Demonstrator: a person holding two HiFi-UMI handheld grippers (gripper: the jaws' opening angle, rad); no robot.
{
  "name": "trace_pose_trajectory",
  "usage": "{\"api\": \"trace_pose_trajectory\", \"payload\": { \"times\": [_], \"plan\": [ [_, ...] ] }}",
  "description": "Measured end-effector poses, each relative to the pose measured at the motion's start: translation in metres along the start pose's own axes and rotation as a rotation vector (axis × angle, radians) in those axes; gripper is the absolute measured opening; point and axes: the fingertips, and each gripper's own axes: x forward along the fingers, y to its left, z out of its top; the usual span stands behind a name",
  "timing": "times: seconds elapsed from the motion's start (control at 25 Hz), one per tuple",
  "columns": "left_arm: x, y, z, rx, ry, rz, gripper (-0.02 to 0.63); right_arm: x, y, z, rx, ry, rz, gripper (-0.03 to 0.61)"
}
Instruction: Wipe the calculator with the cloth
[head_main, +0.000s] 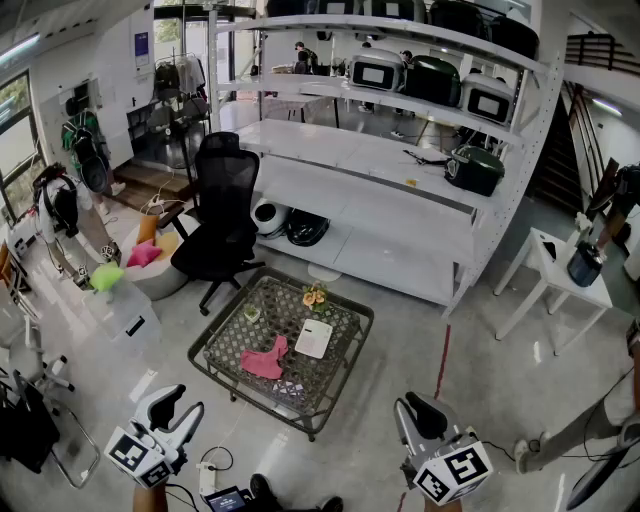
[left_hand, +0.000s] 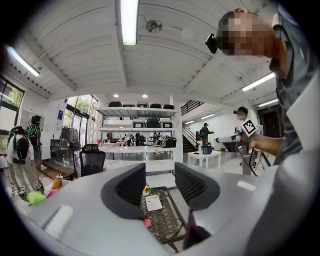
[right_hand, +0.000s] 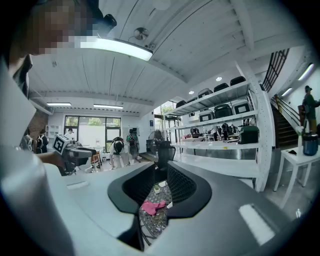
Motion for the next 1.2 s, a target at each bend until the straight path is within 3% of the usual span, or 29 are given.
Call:
{"api": "trace_pose_trajectory", "payload": {
  "times": [0.24, 0.72, 1.04, 1.2],
  "plan": [
    [-0.007, 0.049, 0.003, -0.002, -0.026, -0.035, 0.192, 0.027, 0.034, 0.004, -0.001, 0.004, -0.043, 0.055],
    [-0.004, 0.123, -0.027, -0.052, -0.031, -0.132, 0.192, 0.070, 0.086, -0.001, -0.008, 0.041, -0.137, 0.054],
    [-0.008, 0.153, -0.036, -0.095, -0.049, -0.172, 0.191, 0.100, 0.110, 0.015, 0.047, 0.006, -0.148, 0.055],
    [-0.008, 0.167, -0.043, -0.121, -0.040, -0.169, 0.190, 0.119, 0.120, 0.017, 0.038, 0.036, -0.127, 0.055]
  ]
}}
